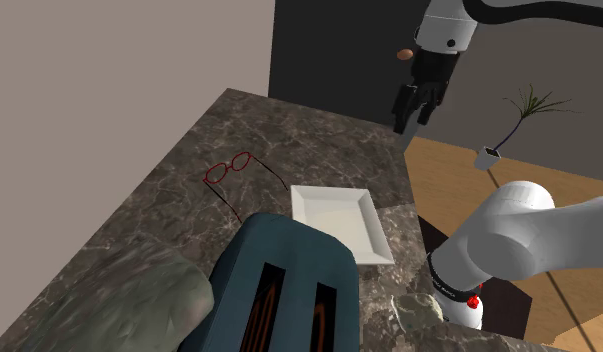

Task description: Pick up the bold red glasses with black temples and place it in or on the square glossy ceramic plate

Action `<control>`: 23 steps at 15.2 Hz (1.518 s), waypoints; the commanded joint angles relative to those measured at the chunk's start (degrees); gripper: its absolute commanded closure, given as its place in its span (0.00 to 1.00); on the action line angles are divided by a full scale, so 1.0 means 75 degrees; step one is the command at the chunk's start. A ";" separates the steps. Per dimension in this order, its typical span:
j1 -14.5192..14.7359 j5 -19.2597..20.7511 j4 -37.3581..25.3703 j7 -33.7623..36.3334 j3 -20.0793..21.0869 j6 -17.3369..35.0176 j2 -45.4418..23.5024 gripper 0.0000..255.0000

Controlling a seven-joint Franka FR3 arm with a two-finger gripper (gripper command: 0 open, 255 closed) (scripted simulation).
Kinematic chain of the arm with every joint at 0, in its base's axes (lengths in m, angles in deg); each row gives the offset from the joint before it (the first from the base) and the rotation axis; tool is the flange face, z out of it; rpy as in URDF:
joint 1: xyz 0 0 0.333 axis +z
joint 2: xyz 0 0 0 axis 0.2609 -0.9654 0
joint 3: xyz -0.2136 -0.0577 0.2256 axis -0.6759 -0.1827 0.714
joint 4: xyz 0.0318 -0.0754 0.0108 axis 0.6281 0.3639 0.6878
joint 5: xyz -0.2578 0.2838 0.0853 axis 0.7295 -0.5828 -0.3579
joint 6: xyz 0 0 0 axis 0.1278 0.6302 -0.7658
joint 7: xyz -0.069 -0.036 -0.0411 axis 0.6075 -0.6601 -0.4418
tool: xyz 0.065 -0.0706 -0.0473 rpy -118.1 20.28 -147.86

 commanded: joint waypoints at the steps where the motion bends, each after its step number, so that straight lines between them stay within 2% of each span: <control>1: 0.0000 0.0000 0.0000 0.0000 0.0000 0.0000 0.0000 0.00; 7: 0.0409 -0.0506 -0.0304 0.0949 0.1028 0.0722 -0.0830 0.00; 13: 0.0692 -0.0717 -0.0934 0.1902 0.2017 0.1387 -0.1952 0.00; 18: 0.0839 -0.0594 -0.1701 0.2752 0.2807 0.1831 -0.3076 0.00; 23: 0.0961 -0.0144 -0.2693 0.3695 0.3552 0.2110 -0.4372 0.00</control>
